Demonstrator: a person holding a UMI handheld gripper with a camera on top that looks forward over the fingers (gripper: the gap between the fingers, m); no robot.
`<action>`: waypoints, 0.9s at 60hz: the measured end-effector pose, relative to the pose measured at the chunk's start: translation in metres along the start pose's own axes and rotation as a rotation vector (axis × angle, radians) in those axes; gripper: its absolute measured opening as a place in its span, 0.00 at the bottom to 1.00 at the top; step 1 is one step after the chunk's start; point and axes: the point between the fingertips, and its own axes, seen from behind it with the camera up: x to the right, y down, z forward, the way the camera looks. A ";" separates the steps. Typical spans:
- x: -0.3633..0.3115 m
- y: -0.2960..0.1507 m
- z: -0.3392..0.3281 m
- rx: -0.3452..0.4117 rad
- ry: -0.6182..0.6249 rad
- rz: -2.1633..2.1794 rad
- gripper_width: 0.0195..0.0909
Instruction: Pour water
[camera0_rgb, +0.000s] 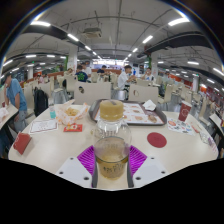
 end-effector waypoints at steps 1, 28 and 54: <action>0.002 -0.003 -0.001 0.001 0.008 -0.008 0.28; 0.140 -0.147 0.035 0.018 0.495 -0.728 0.29; 0.101 -0.145 0.109 -0.002 0.598 -1.815 0.28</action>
